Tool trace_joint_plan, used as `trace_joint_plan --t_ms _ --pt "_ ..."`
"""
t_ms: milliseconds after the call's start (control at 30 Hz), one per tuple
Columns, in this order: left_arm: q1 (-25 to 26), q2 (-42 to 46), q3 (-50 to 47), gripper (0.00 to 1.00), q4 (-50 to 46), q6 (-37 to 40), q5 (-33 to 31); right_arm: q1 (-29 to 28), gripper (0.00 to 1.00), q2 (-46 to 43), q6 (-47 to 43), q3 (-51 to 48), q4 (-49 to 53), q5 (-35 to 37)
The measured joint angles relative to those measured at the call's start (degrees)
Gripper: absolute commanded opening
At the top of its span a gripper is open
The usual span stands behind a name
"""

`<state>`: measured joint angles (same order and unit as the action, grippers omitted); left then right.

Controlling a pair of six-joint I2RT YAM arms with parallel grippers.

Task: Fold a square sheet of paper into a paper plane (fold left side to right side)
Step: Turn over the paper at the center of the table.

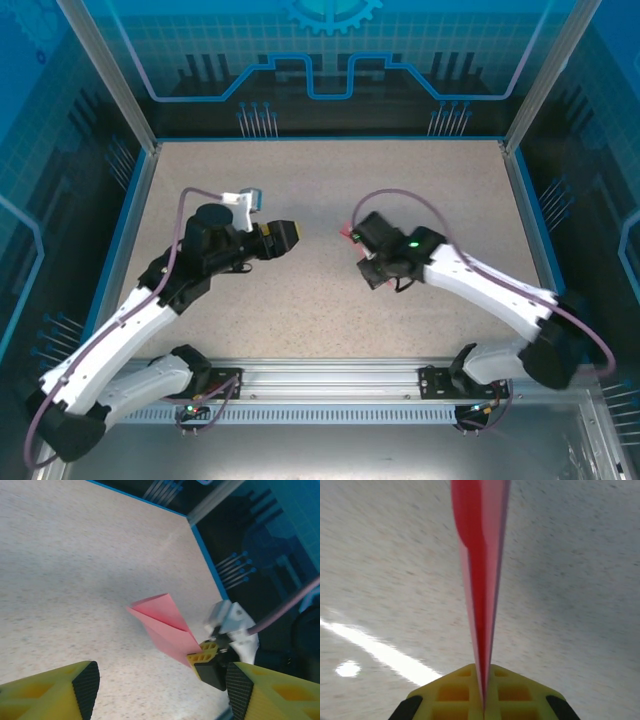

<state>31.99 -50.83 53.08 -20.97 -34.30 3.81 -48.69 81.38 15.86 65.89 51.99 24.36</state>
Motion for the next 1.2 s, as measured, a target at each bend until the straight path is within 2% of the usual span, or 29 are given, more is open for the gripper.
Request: trace_joint_plan --t_ms 100,200,400,467,600,667,800,867,1033,1167,1200 --pt "0.0 3.3 -1.4 0.72 -2.5 0.4 -3.3 -5.1 0.02 10.9 1.3 3.4 6.1 12.2" --pt "-0.1 4.7 -2.0 0.72 -4.3 0.4 -5.3 -8.3 0.02 20.8 2.9 6.4 10.7 20.2" --pt "-0.3 4.7 -2.6 0.72 -5.8 0.4 -6.6 -12.3 0.04 36.2 4.9 11.3 15.1 28.0" --pt "-0.4 4.5 -2.6 0.72 -5.9 0.4 -6.7 -13.3 0.13 39.4 4.9 12.0 15.4 28.2" --pt "-0.4 3.3 -2.7 0.73 -5.9 0.4 -6.8 -14.5 0.4 41.0 3.4 12.1 14.5 25.5" --pt "-0.4 2.1 -2.9 0.74 -5.7 0.2 -6.8 -14.8 0.55 39.6 2.3 11.5 13.1 23.4" --pt "-0.7 -1.2 -5.0 0.75 -4.2 -1.4 -5.6 -14.8 0.74 31.3 -0.5 7.4 8.5 14.9" --pt "-1.0 -3.5 -6.4 0.75 -2.0 -2.7 -4.3 -15.0 0.8 25.4 -1.6 5.0 6.5 10.6" --pt "-1.3 -11.2 -9.5 0.75 5.8 -6.8 1.2 -13.3 0.86 10.0 -2.8 -1.0 1.2 1.9" --pt "-0.9 -20.2 -10.6 0.75 14.4 -10.4 6.3 -6.4 0.99 -3.0 -3.0 -7.5 -4.4 -4.6" --pt "-0.5 -22.5 -10.7 0.75 16.3 -11.0 7.3 -4.2 0.99 -6.1 -2.8 -9.0 -5.9 -6.2"
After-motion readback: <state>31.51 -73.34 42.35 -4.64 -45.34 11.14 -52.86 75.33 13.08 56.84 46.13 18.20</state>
